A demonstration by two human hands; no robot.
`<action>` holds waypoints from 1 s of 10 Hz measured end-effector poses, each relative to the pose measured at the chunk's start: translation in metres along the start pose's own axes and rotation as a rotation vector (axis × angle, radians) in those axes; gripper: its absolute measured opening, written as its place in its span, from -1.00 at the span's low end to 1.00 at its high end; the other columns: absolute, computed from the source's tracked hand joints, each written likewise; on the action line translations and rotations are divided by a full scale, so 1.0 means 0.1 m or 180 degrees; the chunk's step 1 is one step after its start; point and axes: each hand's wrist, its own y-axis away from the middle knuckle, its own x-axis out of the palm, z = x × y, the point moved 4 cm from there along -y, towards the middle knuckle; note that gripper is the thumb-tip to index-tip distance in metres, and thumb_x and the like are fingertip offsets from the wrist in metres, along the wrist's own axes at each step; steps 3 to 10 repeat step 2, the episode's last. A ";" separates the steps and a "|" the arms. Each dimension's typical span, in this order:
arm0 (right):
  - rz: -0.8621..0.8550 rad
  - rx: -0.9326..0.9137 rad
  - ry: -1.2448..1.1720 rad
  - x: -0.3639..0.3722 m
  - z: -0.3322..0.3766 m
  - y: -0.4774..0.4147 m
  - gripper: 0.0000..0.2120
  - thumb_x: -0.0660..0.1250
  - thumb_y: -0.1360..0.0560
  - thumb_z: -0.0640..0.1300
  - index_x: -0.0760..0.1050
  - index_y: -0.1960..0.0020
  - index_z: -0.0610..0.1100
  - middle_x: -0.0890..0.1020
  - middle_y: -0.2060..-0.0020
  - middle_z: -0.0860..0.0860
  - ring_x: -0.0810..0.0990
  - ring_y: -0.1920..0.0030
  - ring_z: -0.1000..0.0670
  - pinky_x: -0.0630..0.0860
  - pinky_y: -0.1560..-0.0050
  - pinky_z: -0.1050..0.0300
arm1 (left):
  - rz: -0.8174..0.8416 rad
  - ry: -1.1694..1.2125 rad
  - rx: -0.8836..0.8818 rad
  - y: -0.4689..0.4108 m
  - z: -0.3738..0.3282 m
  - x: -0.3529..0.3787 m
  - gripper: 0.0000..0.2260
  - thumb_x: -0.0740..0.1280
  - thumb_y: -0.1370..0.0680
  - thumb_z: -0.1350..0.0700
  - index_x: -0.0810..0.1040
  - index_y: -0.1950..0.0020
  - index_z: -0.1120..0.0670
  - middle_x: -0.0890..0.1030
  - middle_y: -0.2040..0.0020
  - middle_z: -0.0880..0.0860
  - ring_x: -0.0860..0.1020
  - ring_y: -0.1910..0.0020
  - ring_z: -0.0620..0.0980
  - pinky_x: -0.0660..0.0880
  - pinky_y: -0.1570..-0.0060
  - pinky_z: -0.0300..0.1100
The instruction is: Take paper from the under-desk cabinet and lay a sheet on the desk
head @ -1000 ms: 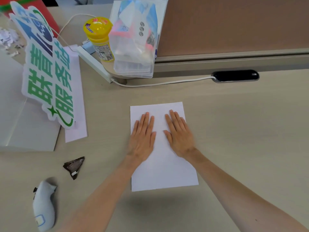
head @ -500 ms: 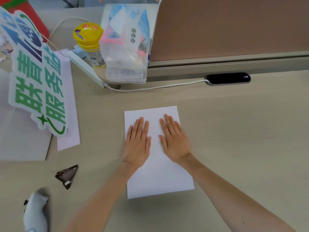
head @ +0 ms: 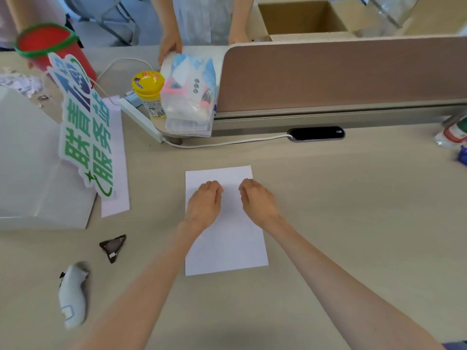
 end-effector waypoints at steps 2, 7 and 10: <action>-0.0078 -0.0222 -0.1271 -0.52 0.16 0.51 -0.82 0.18 -0.51 -0.28 0.55 0.01 -0.18 0.67 0.18 -0.06 0.63 0.18 -0.09 0.59 0.11 -0.10 | -0.0166 0.1547 -0.0126 0.38 -0.50 -0.45 -0.81 0.14 -0.59 0.17 0.55 0.06 0.05 0.65 0.17 0.00 0.63 0.14 -0.02 0.57 0.03 0.03; -0.0078 -0.0222 -0.1271 -0.52 0.16 0.51 -0.82 0.18 -0.51 -0.28 0.55 0.01 -0.18 0.67 0.18 -0.06 0.63 0.18 -0.09 0.59 0.11 -0.10 | -0.0166 0.1547 -0.0126 0.38 -0.50 -0.45 -0.81 0.14 -0.59 0.17 0.55 0.06 0.05 0.65 0.17 0.00 0.63 0.14 -0.02 0.57 0.03 0.03; -0.0078 -0.0222 -0.1271 -0.52 0.16 0.51 -0.82 0.18 -0.51 -0.28 0.55 0.01 -0.18 0.67 0.18 -0.06 0.63 0.18 -0.09 0.59 0.11 -0.10 | -0.0166 0.1547 -0.0126 0.38 -0.50 -0.45 -0.81 0.14 -0.59 0.17 0.55 0.06 0.05 0.65 0.17 0.00 0.63 0.14 -0.02 0.57 0.03 0.03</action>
